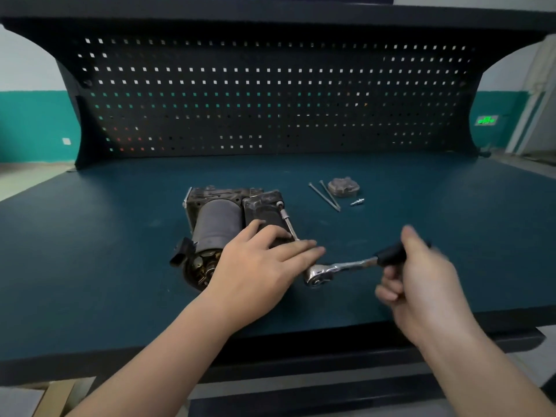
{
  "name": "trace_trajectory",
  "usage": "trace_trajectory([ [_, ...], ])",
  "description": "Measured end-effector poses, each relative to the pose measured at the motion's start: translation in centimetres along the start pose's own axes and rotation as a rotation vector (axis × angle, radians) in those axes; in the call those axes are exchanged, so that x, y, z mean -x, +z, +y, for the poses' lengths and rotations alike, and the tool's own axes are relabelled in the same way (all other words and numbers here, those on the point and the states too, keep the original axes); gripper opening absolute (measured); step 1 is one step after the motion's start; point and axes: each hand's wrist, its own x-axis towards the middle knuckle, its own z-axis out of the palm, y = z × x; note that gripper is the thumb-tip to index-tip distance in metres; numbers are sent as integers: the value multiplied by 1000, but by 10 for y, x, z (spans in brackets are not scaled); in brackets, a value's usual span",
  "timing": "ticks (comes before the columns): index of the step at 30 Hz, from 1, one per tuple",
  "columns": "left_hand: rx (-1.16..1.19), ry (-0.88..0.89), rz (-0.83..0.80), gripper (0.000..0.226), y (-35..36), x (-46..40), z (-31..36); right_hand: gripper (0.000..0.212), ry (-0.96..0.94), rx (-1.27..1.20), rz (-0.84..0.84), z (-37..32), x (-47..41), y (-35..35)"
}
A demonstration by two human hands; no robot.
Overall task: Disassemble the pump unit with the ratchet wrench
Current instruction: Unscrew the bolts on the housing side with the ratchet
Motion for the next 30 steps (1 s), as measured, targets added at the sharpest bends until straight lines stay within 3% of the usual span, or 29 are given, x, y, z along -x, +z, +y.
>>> trace_trajectory([
  [3,30,5,-38,22,-3,-2,-2,22,-610,352,-171,-24,10,14],
  [6,35,3,2,14,-2,-2,1,21,-891,539,-340,-28,16,21],
  [7,31,1,12,14,-2,-1,1,21,-875,535,-290,-25,18,21],
  [9,34,-27,34,13,-2,-2,3,23,-625,351,-100,-16,13,15],
  [12,77,-122,73,18,-2,-7,6,32,148,-159,38,3,5,4],
  [13,90,-134,71,19,-2,-7,6,34,271,-229,42,8,6,1],
  [15,97,-111,19,21,-5,-6,5,32,211,-171,33,9,7,1],
  [19,84,-86,-109,33,-13,-5,1,29,-359,87,-39,-10,8,9],
  [22,91,-72,-83,23,-12,-4,1,28,-593,228,-161,-16,9,10],
  [25,53,-66,-15,15,-7,-3,2,28,-528,205,-151,-12,7,8],
  [30,21,-31,-23,13,-2,-3,2,31,-61,62,61,4,-5,7],
])
